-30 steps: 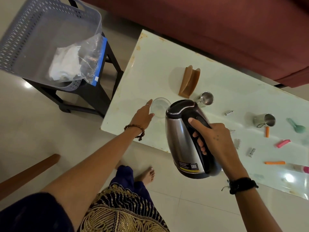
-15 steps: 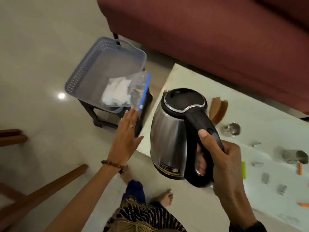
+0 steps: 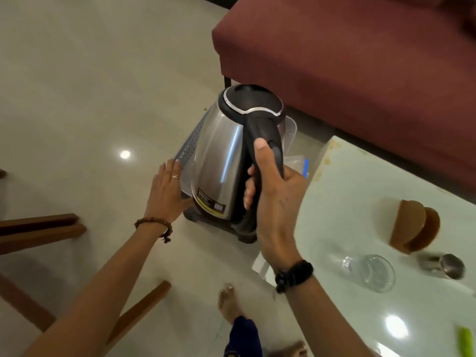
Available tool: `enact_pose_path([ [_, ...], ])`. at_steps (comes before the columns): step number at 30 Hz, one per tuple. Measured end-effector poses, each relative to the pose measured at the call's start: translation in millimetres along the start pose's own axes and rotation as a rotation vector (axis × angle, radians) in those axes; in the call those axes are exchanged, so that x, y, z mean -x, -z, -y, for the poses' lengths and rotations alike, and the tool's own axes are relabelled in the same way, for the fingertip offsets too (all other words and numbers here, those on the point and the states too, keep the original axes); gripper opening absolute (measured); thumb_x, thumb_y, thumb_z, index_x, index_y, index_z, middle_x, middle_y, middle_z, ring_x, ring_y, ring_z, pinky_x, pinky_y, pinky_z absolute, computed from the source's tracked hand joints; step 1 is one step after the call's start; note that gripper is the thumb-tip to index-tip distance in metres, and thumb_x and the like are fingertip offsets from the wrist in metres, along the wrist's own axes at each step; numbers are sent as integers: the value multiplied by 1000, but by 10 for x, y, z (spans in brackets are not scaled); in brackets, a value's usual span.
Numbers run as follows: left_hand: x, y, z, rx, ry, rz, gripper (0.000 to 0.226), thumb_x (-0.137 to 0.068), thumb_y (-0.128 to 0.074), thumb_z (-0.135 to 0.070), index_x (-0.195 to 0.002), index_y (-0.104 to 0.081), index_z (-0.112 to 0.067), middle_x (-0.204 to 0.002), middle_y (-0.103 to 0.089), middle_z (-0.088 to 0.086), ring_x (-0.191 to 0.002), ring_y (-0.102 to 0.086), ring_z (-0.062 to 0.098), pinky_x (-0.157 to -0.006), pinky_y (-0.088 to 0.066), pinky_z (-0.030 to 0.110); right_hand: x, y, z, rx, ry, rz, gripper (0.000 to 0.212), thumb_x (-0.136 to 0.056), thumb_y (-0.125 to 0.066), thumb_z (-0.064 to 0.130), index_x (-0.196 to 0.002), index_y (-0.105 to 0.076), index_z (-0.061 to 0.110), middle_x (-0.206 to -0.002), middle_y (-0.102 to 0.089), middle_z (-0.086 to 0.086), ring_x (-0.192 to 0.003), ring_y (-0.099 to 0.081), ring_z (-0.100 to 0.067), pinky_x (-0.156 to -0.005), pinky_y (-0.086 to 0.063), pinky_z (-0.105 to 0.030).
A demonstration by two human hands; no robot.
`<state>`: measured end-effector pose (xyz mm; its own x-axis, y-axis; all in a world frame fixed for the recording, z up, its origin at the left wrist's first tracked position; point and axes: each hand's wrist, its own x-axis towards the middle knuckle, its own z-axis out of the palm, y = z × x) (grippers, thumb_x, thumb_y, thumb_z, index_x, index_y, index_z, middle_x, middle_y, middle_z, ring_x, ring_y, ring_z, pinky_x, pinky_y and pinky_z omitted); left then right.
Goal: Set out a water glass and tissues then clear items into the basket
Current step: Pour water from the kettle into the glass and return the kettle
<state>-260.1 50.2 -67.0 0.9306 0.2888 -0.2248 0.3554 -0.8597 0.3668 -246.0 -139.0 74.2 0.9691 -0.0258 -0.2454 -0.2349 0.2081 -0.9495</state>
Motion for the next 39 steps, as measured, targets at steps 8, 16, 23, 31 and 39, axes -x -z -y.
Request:
enact_pose_path([
  [8, -535, -91, 329, 14, 29, 231, 129, -50, -84, -48, -145, -8, -5, -152, -20, 17, -139, -22, 32, -112, -27, 48, -686, -818, -768, 13, 36, -113, 37, -85, -63, 39, -55, -52, 19, -39, -46, 9, -34, -42, -5, -37, -38, -14],
  [16, -573, -161, 361, 78, 27, 221, 120, -60, -81, -37, -146, -4, -5, -153, -18, 15, -139, -25, 30, -112, -29, 48, -864, -1217, -1207, 65, 69, -117, 27, -83, -61, 40, -64, -50, 25, -50, -49, 7, -44, -47, -6, -45, -43, -20],
  [23, -530, -213, 352, 117, 70, 197, 107, -77, -69, -33, -146, 9, -8, -157, -4, 10, -144, -13, 25, -117, -13, 47, -928, -1362, -1315, 39, 128, -125, 28, -76, -59, 52, -64, -48, 30, -50, -46, 4, -45, -45, -13, -45, -45, -30],
  [31, -567, -215, 354, 145, 59, 184, 110, -76, -72, -23, -145, 12, -5, -152, -21, 18, -131, -36, 36, -109, -30, 53, -799, -1168, -1703, 21, 91, -53, 33, -80, -55, 49, -84, -55, 16, -61, -54, 10, -54, -52, 0, -56, -44, -11],
  [39, -631, -202, 343, 270, 103, 215, 113, -62, -82, -15, -145, -6, -8, -143, -35, 18, -126, -43, 35, -101, -43, 51, -692, -996, -1724, 131, 44, 133, 54, -83, -51, 52, -113, -52, 8, -83, -61, 8, -73, -60, 6, -70, -49, -9],
])
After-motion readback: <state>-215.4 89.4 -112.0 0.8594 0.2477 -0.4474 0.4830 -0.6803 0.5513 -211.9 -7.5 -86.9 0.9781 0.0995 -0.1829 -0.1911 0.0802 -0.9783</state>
